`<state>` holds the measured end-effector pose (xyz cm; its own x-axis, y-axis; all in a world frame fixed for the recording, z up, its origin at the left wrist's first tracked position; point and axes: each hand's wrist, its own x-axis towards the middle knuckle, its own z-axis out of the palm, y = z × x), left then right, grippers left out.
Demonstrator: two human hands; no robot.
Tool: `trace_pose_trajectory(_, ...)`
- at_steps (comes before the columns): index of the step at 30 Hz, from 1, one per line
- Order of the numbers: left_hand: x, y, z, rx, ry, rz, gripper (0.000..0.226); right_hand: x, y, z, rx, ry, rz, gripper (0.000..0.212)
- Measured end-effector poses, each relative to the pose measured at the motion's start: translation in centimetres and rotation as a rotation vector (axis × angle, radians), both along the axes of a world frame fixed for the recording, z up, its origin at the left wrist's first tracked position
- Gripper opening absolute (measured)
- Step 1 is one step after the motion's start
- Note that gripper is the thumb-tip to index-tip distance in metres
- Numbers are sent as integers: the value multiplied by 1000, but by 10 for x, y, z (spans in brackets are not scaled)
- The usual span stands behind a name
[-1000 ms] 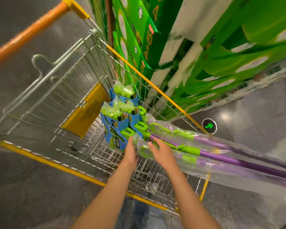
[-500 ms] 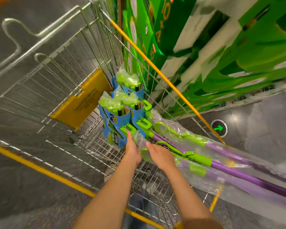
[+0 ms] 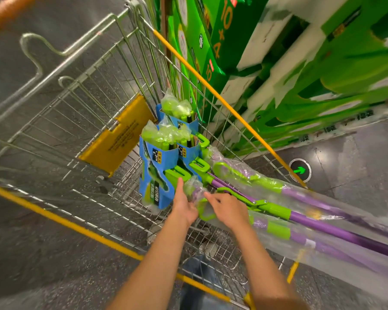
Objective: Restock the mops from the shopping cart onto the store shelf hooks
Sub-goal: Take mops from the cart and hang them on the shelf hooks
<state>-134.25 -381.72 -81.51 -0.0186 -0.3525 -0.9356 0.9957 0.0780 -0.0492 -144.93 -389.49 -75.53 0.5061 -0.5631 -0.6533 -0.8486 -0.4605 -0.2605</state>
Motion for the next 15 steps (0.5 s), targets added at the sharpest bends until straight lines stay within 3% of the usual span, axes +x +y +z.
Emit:
trace_pose_trajectory(4,-4,14,20,16,16,23,75,-2,5,22,-37,3,21,57)
trace_pose_trajectory(8,-4,21,39,10,-17,34,77,-2,12,41,-100,-24,9,66)
trace_pose_trajectory(15,7,25,98,-112,-43,2,61,6,17,102,-167,-75,-46,57)
